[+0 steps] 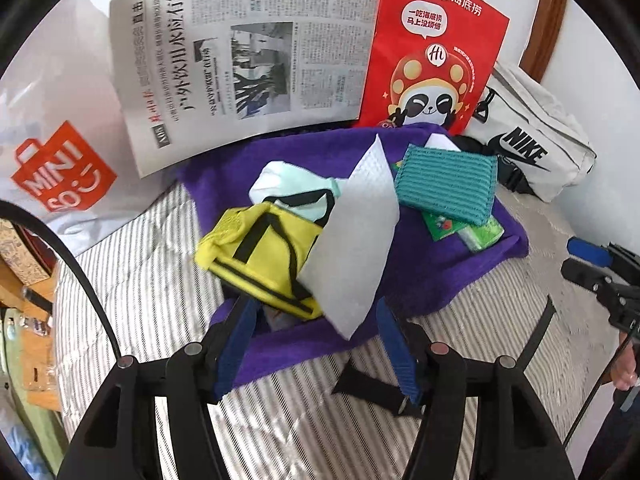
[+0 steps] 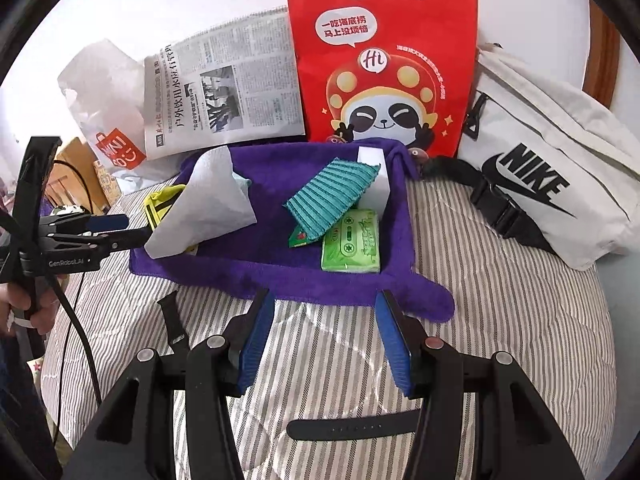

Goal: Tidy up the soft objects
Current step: 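Withdraw both grippers from the towel toward the black watch strap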

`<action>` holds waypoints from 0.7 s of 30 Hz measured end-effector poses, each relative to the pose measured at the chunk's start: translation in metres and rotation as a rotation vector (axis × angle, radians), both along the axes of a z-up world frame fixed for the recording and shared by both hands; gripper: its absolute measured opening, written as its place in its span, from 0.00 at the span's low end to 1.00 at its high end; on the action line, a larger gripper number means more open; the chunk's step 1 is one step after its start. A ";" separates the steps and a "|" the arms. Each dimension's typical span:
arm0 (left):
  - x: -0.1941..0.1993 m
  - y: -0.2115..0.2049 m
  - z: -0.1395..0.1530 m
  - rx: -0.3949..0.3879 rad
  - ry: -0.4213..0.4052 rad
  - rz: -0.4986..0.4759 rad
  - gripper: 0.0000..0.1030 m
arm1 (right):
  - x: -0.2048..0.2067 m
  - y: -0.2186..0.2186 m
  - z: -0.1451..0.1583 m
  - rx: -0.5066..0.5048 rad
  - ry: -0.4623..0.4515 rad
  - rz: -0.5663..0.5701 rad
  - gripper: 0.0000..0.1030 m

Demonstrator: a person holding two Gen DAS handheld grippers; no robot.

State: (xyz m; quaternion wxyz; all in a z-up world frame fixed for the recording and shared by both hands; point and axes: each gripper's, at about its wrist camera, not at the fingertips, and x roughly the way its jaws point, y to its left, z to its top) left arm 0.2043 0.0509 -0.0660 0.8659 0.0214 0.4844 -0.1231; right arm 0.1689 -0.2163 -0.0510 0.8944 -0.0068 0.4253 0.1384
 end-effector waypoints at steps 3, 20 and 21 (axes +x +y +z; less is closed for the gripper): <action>-0.010 0.002 0.000 0.020 0.002 -0.001 0.59 | -0.006 -0.006 -0.004 -0.004 0.011 -0.005 0.51; -0.059 -0.022 -0.052 0.023 0.072 0.062 0.59 | -0.047 -0.043 -0.046 0.045 0.150 -0.072 0.51; -0.059 -0.025 -0.055 0.031 0.072 0.065 0.59 | -0.050 -0.042 -0.046 0.043 0.147 -0.069 0.51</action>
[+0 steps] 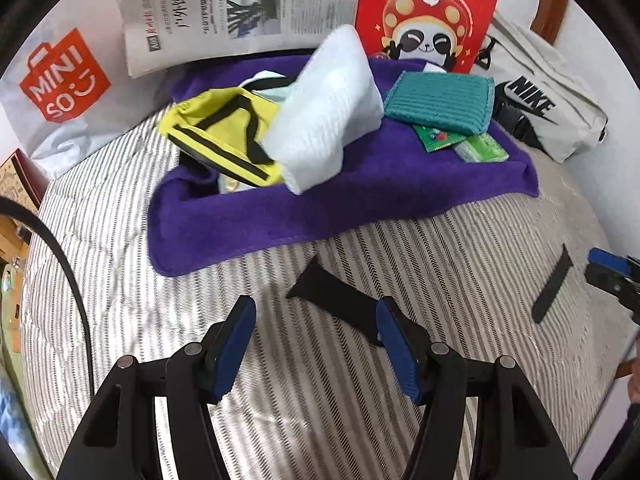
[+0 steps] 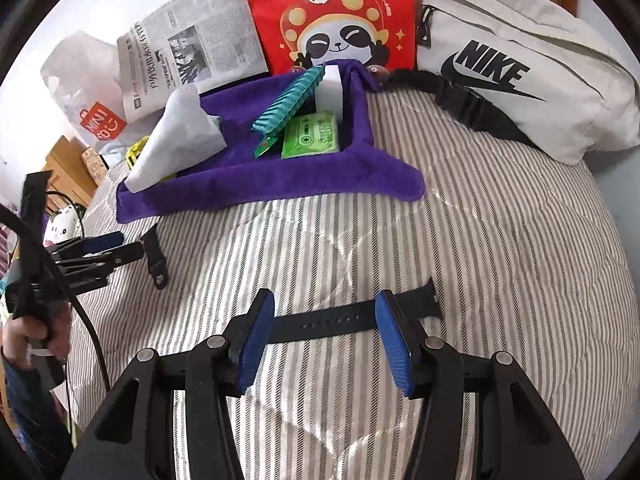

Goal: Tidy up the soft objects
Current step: 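Withdraw both grippers from the towel toward the black watch strap, then grasp the black watch strap end with the left gripper and lift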

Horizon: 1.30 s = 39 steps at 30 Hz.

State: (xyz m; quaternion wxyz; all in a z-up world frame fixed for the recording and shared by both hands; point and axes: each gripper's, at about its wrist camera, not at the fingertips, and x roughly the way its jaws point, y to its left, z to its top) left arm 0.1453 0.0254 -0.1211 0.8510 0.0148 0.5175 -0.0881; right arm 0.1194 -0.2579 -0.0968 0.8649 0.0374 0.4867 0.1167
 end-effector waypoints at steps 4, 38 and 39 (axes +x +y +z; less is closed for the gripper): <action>0.005 -0.013 -0.005 0.025 -0.001 0.009 0.59 | -0.003 0.003 0.001 -0.001 -0.008 0.009 0.51; -0.035 0.034 -0.024 0.154 0.060 0.099 0.74 | -0.003 0.023 -0.012 0.017 0.005 0.065 0.51; -0.034 0.038 -0.025 0.143 0.062 0.108 0.74 | -0.002 0.025 -0.012 0.015 0.007 0.068 0.51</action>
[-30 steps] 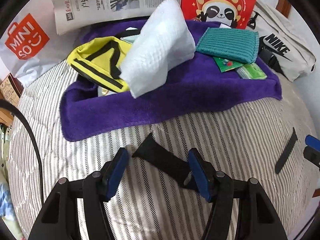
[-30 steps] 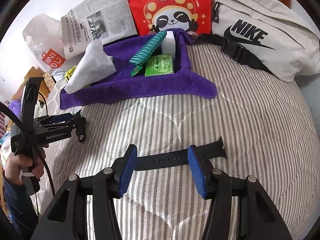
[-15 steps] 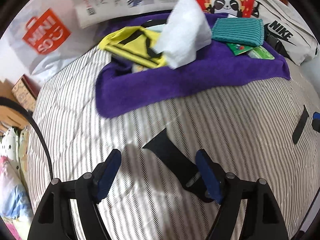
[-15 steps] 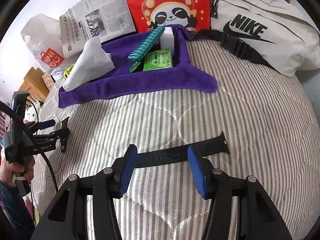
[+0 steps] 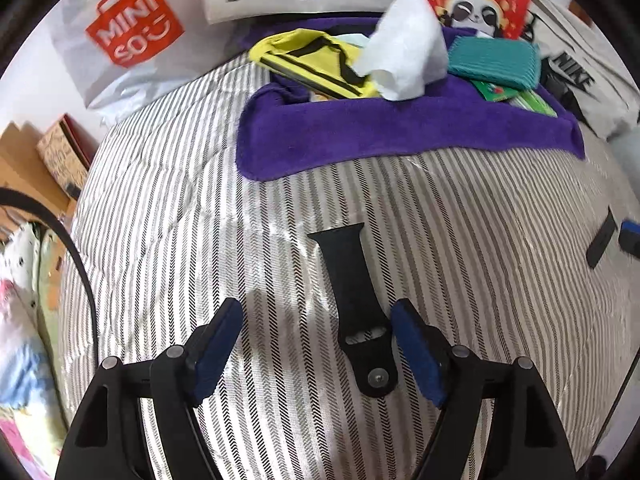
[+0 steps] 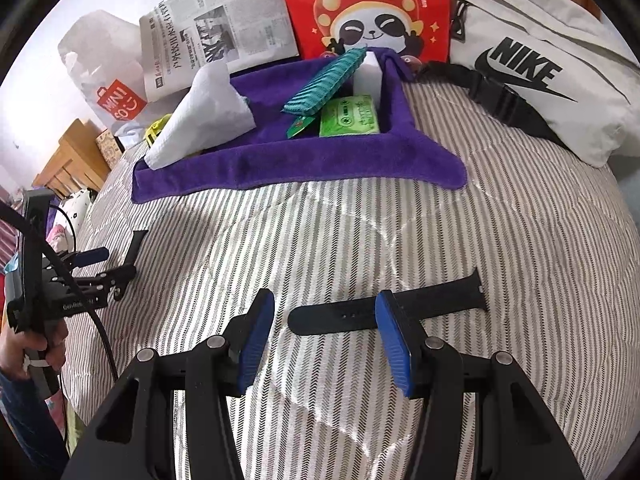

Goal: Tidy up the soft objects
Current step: 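Grasp the black watch strap end with the left gripper and lift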

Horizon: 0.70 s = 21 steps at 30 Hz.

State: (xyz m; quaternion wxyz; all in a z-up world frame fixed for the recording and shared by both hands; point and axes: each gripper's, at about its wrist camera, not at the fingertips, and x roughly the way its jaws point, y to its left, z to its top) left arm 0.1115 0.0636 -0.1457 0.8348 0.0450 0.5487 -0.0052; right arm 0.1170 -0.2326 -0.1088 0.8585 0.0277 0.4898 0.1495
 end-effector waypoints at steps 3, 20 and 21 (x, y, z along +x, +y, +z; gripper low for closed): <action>0.004 0.002 -0.001 -0.012 -0.013 -0.003 0.49 | -0.001 0.004 0.001 -0.009 -0.003 0.013 0.51; -0.007 0.003 -0.003 -0.097 -0.134 -0.084 0.20 | 0.000 -0.006 -0.001 -0.032 0.001 -0.032 0.51; -0.006 0.001 -0.003 -0.099 -0.147 -0.085 0.20 | -0.001 -0.009 -0.001 -0.031 0.000 -0.036 0.51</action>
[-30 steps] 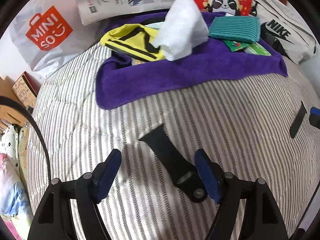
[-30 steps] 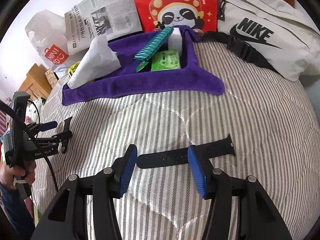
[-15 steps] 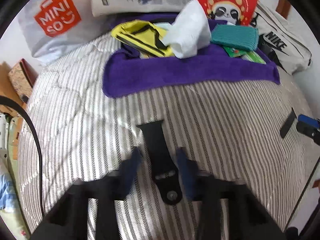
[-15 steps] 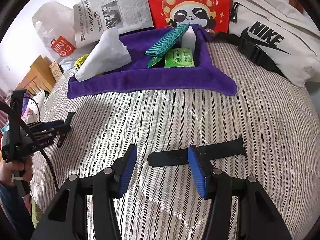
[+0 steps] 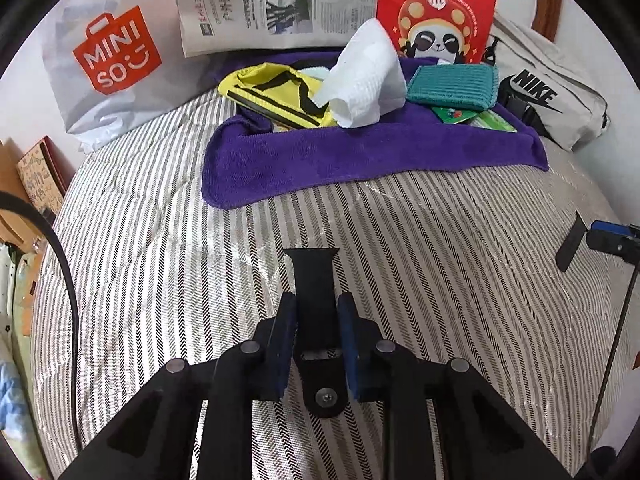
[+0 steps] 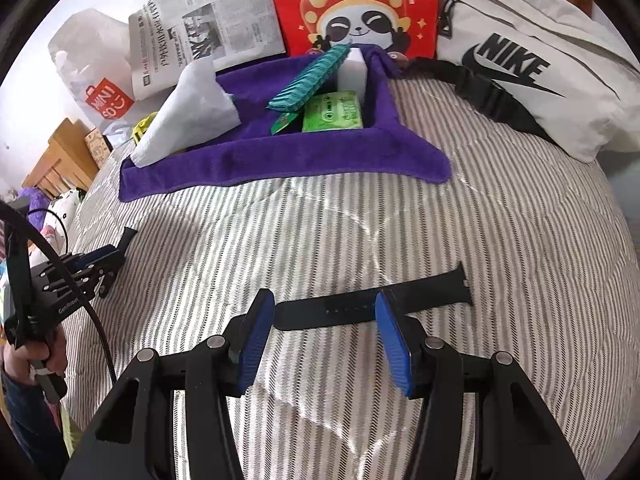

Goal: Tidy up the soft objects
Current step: 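Grasp the black watch strap end with the left gripper and lift, then grasp the other end of the watch strap with the right gripper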

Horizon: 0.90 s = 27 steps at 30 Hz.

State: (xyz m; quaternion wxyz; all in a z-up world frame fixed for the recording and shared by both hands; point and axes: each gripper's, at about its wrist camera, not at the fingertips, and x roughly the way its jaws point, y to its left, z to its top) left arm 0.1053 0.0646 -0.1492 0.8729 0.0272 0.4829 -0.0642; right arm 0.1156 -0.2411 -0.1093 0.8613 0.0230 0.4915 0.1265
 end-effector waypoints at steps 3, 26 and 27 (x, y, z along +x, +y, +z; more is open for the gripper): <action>0.000 -0.002 -0.002 -0.005 -0.024 -0.003 0.20 | -0.003 -0.007 0.000 -0.003 0.004 -0.021 0.51; -0.007 -0.003 -0.003 -0.009 -0.088 0.013 0.20 | 0.039 0.043 -0.029 -0.168 0.011 -0.070 0.47; -0.007 -0.003 -0.004 -0.011 -0.088 0.013 0.20 | 0.041 0.047 -0.030 -0.177 -0.006 -0.035 0.43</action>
